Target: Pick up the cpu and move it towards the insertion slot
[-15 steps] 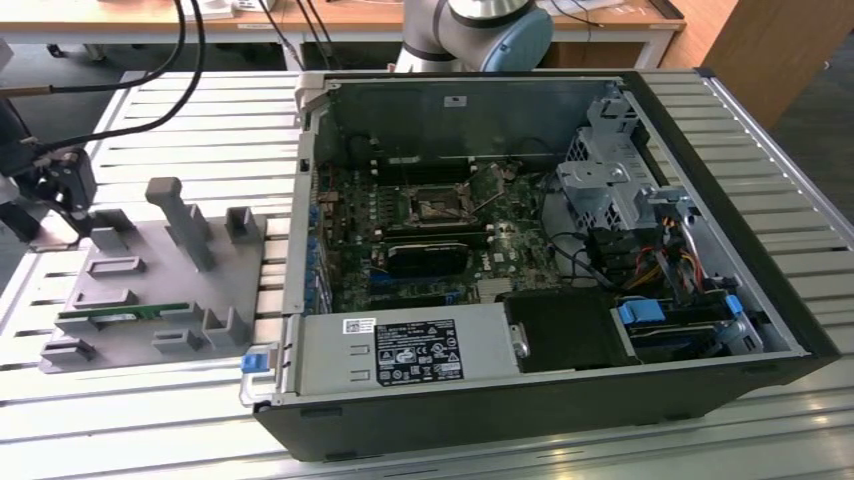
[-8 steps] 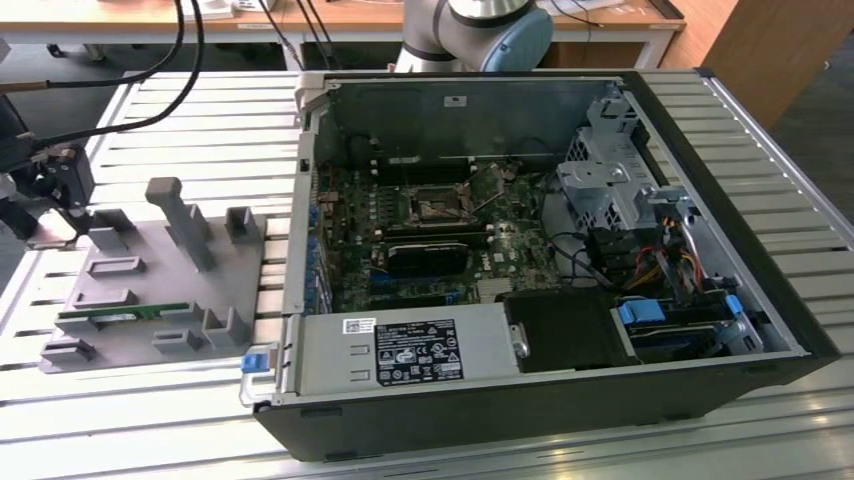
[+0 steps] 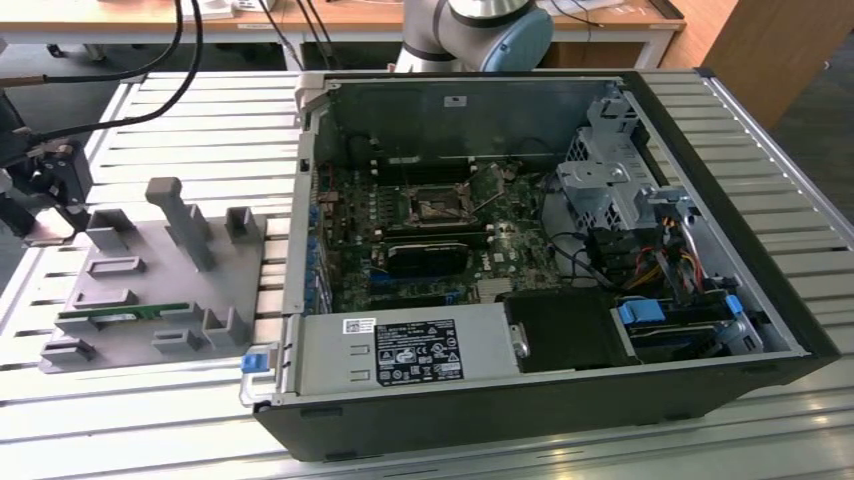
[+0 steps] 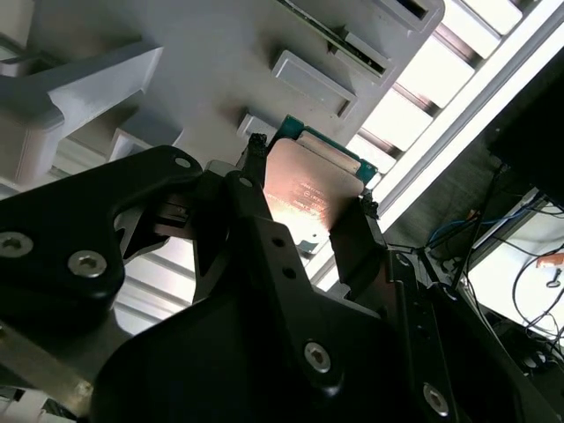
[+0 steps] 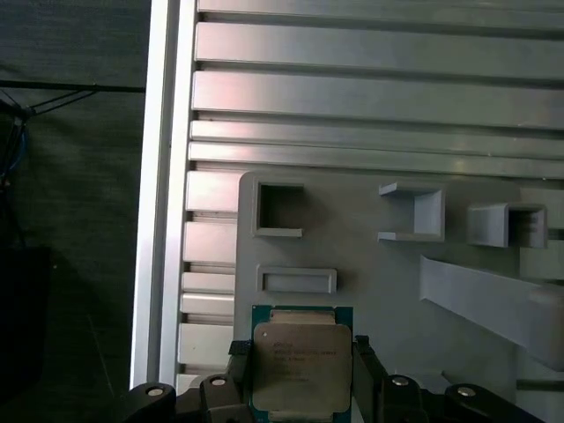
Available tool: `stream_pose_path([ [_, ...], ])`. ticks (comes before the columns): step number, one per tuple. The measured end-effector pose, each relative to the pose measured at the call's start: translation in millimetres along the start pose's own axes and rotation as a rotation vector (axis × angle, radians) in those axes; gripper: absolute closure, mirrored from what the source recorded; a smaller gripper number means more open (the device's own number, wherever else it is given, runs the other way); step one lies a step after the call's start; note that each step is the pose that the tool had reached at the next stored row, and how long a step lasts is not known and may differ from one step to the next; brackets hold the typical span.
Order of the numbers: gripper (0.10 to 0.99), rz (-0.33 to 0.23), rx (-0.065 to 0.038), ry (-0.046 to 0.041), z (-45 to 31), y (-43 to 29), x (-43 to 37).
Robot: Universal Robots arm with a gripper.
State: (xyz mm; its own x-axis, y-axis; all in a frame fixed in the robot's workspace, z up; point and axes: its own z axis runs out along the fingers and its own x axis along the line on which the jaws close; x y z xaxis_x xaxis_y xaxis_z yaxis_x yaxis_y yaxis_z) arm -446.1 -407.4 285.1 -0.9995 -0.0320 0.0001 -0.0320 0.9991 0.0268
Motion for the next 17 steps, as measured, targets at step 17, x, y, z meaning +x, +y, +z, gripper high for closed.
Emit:
stream_pose_path([
  [17, 0.545, 0.000, 0.001, 0.0001, -8.4, 1.1, 0.0],
])
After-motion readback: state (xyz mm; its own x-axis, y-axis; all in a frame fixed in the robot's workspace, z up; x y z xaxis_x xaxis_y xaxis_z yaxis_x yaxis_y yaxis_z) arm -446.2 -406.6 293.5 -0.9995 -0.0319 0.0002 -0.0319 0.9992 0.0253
